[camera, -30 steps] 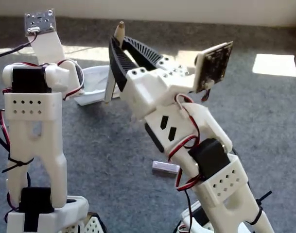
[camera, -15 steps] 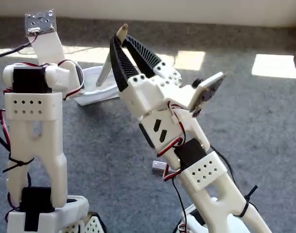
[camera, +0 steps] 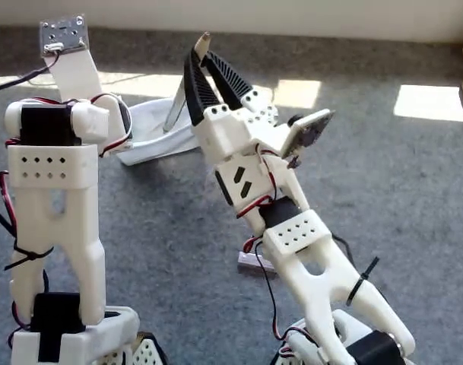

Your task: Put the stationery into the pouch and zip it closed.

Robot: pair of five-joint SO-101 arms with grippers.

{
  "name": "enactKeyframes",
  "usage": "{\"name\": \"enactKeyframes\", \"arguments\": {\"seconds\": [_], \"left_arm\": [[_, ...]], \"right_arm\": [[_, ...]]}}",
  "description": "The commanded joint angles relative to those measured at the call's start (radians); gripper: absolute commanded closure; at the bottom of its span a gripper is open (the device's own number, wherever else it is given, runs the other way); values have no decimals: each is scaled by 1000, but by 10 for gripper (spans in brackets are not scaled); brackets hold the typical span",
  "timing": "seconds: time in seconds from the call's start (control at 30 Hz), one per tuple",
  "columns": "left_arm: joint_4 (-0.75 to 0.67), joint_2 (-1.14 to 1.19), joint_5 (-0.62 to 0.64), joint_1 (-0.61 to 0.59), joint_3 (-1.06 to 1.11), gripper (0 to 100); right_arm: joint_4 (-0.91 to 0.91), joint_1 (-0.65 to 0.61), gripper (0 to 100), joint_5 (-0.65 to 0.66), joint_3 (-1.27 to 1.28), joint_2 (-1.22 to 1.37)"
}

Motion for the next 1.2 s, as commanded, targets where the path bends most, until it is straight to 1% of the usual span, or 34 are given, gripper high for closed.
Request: {"name": "enactKeyframes", "arguments": {"seconds": [0.0, 0.1, 0.23, 0.3, 0.43, 0.67, 0.8, 0.87, 0.93, 1.0, 1.07, 1.17], "left_arm": [[-2, -25, -5, 18, -2, 994], [-2, -25, -5, 18, -2, 994], [-2, -25, -5, 18, -2, 994], [-2, -25, -6, 18, -1, 994], [-2, -25, -6, 18, -1, 994], [-2, -25, -6, 18, -1, 994], [-2, -25, -6, 18, 15, 994], [-2, -25, -6, 18, 15, 994], [-2, -25, -6, 18, 15, 994], [-2, -25, -6, 18, 15, 994], [-2, -25, -6, 18, 15, 994], [-2, -25, -6, 18, 15, 994]], "right_arm": [[-36, -15, 994, -8, -7, -5], [-39, -39, 994, -28, 38, -10], [-39, -70, 994, -138, 85, -1], [-39, -74, 994, -164, 104, 1], [-39, -76, 994, -170, 116, 2], [-36, -145, 991, -166, 163, 2], [-35, -162, 987, -164, 185, 1], [-33, -163, 951, -164, 196, 1], [-31, -163, 896, -164, 197, 1], [21, -163, 853, -164, 196, -8], [82, -165, 846, -164, 188, -12], [110, -165, 846, -164, 188, -12]]}}
